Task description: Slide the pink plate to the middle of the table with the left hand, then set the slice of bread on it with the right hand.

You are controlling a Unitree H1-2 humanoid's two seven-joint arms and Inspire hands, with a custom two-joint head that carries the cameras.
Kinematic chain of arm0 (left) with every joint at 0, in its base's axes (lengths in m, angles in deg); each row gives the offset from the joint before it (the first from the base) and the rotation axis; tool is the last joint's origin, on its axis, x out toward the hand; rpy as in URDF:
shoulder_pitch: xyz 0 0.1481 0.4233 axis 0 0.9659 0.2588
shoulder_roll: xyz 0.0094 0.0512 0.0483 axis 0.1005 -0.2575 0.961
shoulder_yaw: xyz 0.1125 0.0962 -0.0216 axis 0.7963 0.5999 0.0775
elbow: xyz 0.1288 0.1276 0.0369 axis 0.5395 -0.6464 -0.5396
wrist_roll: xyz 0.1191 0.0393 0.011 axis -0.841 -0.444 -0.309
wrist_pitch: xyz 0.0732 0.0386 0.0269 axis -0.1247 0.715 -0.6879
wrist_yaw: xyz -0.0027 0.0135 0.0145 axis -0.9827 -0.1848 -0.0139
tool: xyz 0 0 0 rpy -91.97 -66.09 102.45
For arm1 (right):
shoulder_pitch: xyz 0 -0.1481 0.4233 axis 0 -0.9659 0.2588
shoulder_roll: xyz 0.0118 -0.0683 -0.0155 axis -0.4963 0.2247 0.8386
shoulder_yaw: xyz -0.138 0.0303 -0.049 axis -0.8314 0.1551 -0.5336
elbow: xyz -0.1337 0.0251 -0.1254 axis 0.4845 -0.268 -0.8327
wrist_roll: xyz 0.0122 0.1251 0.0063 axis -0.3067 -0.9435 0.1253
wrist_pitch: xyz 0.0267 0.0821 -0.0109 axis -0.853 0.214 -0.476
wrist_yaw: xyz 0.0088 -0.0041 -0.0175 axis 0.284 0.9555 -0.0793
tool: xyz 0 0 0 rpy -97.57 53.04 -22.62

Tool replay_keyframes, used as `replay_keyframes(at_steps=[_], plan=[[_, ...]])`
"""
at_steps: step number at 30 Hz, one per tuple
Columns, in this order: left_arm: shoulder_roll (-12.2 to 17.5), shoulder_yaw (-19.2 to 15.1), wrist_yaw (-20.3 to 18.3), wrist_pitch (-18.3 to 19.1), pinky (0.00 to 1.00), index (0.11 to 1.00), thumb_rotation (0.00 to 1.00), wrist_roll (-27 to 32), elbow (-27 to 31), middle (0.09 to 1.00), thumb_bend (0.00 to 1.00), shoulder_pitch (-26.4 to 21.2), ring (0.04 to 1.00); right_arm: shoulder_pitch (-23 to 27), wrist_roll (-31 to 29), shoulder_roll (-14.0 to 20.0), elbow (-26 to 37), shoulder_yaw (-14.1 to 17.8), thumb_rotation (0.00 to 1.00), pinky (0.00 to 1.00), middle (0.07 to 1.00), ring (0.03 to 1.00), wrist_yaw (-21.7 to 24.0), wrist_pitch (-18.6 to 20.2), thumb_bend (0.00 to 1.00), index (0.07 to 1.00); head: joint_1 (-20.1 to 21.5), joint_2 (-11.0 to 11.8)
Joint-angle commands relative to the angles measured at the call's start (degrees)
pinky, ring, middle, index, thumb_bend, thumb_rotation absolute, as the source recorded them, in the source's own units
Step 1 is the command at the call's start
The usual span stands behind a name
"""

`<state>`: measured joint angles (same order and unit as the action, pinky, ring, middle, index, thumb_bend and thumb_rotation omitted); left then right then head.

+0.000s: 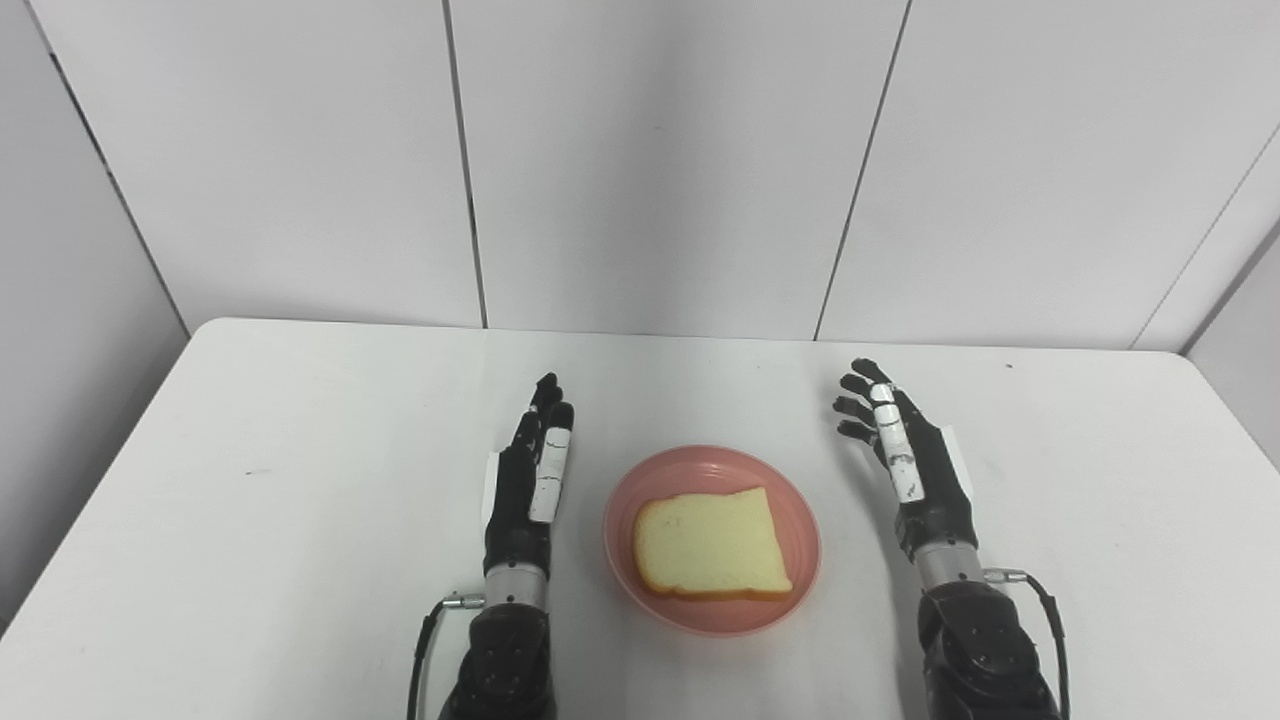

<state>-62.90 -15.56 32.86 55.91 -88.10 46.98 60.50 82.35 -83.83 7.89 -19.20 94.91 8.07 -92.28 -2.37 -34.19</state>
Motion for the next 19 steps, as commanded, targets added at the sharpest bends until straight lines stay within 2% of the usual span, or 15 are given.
replay_keyframes(at_steps=[1,11,19], plan=[[-0.4,0.0,0.0,0.3,0.9,0.883,0.96,0.3,0.7,0.93,0.86,-0.6,0.937,2.0,-0.6,0.6,1.5,-0.1,0.98,0.77,0.831,0.795,-0.4,0.1,0.62,0.84,-0.1,0.0],[-0.4,-0.2,-0.2,0.3,0.89,0.887,0.97,0.5,0.4,0.929,0.88,-1.0,0.937,2.4,-0.4,0.7,0.4,-0.5,0.98,0.76,0.818,0.785,-1.2,-0.4,0.61,0.809,-0.2,0.2],[-0.2,0.1,-0.1,0.8,0.88,0.889,0.96,0.2,0.9,0.927,0.88,-1.0,0.933,2.4,-0.8,0.5,0.3,-0.7,0.97,0.75,0.821,0.789,-1.4,-0.6,0.61,0.822,0.0,0.2]])
